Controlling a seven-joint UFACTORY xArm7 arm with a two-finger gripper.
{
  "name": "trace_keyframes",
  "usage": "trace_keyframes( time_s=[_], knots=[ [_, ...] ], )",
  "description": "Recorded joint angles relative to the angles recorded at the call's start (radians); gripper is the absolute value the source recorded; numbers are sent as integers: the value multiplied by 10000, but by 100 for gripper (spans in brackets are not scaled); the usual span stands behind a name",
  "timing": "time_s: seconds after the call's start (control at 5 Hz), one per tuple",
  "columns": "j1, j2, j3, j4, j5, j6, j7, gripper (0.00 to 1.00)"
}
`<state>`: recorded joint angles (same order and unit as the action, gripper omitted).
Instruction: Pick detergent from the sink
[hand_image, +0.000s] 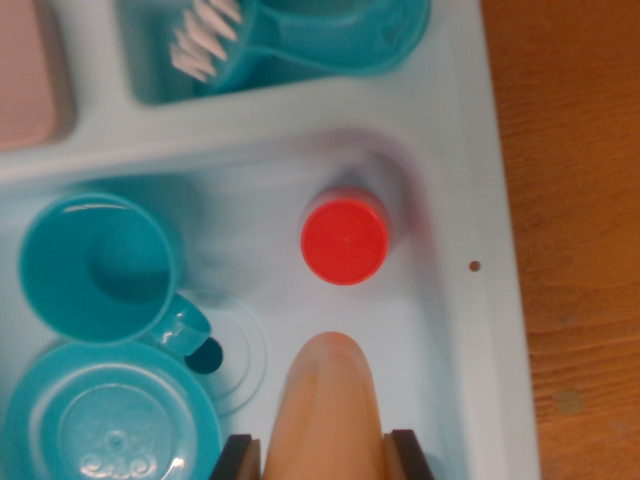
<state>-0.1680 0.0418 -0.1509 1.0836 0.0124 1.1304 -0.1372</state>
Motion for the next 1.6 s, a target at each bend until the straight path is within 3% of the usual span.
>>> trace_keyframes(
  time_s=[0.2,0.4,0.6,0.8,1.0,1.2,1.4,1.6],
  knots=[
    [0,0,0,0,0,0,0,100],
    [4,-110,2,357,-20,465,16,100],
    [4,-110,2,357,-20,465,16,100],
    [8,-215,4,703,-39,916,32,100],
    [8,-215,4,703,-39,916,32,100],
    [12,-333,5,1087,-60,1417,49,100],
    [12,-333,5,1087,-60,1417,49,100],
    [16,-444,7,1448,-79,1886,66,100]
  ],
)
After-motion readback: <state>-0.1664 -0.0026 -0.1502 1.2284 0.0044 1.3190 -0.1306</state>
